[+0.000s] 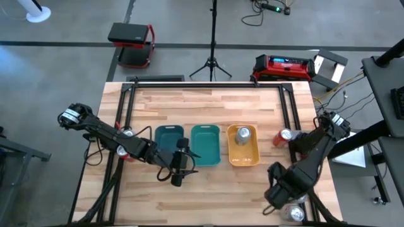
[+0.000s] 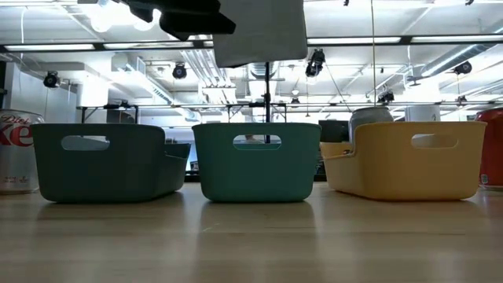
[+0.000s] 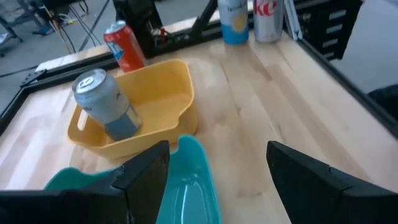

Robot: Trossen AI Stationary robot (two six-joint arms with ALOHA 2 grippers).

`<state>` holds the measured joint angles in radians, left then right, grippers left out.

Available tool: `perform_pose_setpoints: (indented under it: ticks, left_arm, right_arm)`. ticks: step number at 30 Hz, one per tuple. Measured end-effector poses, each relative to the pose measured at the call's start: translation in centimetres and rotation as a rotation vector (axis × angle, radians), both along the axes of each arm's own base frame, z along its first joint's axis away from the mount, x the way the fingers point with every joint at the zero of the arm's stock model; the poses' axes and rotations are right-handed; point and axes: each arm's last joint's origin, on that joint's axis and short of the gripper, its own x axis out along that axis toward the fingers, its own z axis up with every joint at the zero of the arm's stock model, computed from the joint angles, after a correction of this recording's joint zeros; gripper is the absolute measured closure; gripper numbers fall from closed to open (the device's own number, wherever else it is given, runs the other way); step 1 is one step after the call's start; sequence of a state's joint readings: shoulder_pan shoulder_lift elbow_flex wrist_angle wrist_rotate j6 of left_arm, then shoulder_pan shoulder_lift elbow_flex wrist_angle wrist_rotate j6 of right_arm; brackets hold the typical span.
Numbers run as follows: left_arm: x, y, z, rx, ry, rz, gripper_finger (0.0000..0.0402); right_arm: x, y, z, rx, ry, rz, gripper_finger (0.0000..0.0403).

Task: Sort soda cans
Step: Put the blue-white soda can into the yellow bin

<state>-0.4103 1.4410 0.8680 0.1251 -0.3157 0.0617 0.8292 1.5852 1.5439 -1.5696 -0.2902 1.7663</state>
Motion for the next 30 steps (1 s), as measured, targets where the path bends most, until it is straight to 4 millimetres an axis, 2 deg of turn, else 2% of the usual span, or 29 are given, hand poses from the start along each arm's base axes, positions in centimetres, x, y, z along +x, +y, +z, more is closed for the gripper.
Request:
perform_pose_setpoints:
  ticks: [5, 12, 19, 30]
  left_arm:
    - [0.3, -0.1, 1.0, -0.028, -0.036, 0.004, 0.0148]
    - [0.5, -0.6, 2.6, -0.047, 0.003, 0.007, 0.0148]
    - [-0.1, -1.8, 2.8, -0.055, 0.068, -0.018, 0.0148]
    - [-0.4, -2.6, 2.9, -0.048, 0.052, -0.053, 0.0148]
  right_arm:
    - [-2.1, 0.6, 0.2, -0.008, 0.038, -0.037, 0.0035]
    - [-4.4, -0.7, -0.2, 0.008, -0.001, -0.123, 0.0035]
    - [-5.7, -2.3, -2.7, 0.052, -0.026, -0.153, 0.0035]
    - [-6.5, -2.6, -5.7, 0.149, 0.013, -0.124, 0.0035]
